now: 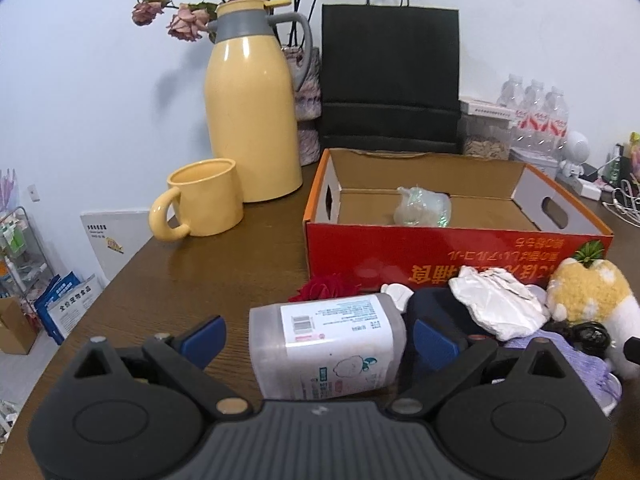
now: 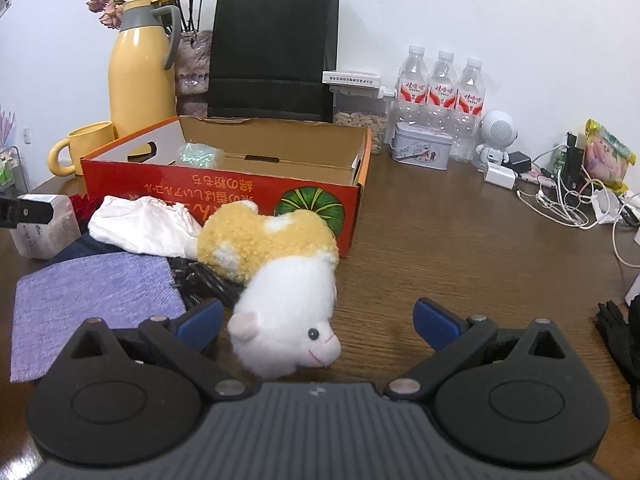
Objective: Organize objects
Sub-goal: 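Grasp the white wipes container with the left gripper while the right grasps the plush sheep, then lift the wipes container and plush sheep toward the box with both grippers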
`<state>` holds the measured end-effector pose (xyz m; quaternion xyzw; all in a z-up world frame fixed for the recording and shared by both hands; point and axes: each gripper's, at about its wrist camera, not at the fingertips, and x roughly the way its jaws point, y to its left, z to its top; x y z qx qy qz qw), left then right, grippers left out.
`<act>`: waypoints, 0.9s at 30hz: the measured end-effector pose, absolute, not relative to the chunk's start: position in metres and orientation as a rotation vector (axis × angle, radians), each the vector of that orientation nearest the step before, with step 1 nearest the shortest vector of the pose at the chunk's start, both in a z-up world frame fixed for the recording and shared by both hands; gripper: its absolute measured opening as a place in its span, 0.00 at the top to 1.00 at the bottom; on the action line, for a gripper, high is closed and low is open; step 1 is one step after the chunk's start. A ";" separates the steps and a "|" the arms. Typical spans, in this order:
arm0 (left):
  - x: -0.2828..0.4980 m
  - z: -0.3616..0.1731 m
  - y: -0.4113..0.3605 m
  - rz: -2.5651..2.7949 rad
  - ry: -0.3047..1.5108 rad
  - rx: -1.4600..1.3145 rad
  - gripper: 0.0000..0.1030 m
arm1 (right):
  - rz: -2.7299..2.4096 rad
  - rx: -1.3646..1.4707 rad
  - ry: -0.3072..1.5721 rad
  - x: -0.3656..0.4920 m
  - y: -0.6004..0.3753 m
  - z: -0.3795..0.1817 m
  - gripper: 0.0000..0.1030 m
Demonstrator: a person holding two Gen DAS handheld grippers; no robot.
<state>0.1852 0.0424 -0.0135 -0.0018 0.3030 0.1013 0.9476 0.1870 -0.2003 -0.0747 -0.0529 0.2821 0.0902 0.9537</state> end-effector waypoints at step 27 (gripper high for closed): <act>0.205 -0.041 0.052 0.225 0.606 -0.088 0.18 | 0.233 0.053 0.579 0.213 -0.206 -0.090 0.55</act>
